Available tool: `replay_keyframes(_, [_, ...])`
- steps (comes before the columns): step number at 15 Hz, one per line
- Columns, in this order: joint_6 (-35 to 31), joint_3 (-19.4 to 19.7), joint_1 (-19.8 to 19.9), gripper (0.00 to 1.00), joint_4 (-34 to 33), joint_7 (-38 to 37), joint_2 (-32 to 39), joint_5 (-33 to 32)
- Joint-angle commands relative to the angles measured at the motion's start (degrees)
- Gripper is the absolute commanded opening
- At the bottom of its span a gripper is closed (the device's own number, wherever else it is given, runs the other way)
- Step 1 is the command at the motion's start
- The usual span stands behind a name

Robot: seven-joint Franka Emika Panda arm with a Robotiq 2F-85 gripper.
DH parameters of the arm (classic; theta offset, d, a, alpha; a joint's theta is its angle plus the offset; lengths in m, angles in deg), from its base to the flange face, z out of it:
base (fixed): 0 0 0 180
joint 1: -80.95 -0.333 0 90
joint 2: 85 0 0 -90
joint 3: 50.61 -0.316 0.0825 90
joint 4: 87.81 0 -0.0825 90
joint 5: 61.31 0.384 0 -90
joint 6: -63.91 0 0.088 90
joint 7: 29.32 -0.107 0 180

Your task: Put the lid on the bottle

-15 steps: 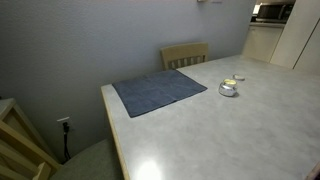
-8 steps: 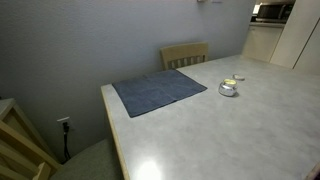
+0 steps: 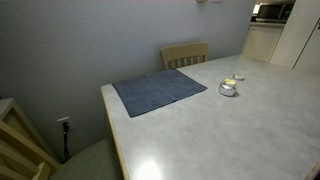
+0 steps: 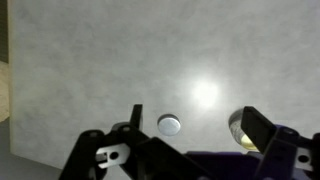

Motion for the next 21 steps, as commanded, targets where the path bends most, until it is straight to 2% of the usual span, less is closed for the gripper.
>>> replay_keyframes(1, [-0.1,-0.7,0.7,1.00,-0.2,0.9,0.9,0.9])
replay_keyframes(6, [0.0,-0.9,0.7,1.00,-0.2,0.2,0.2,0.7])
replay_keyframes(10, [-1.8,-0.3,-1.7,1.00,-3.2,2.0,4.8,7.7])
replay_keyframes(14, [-4.4,-1.0,-5.1,1.00,-7.9,8.4,12.5,20.6])
replay_keyframes(16, [-5.9,-3.1,-5.3,1.00,-11.8,6.8,18.2,24.9])
replay_keyframes(19, [-11.6,-7.1,-3.8,1.00,-17.5,-1.1,26.7,31.3])
replay_keyframes(21, [-14.3,-9.1,-2.6,1.00,-21.9,-8.5,32.1,30.9])
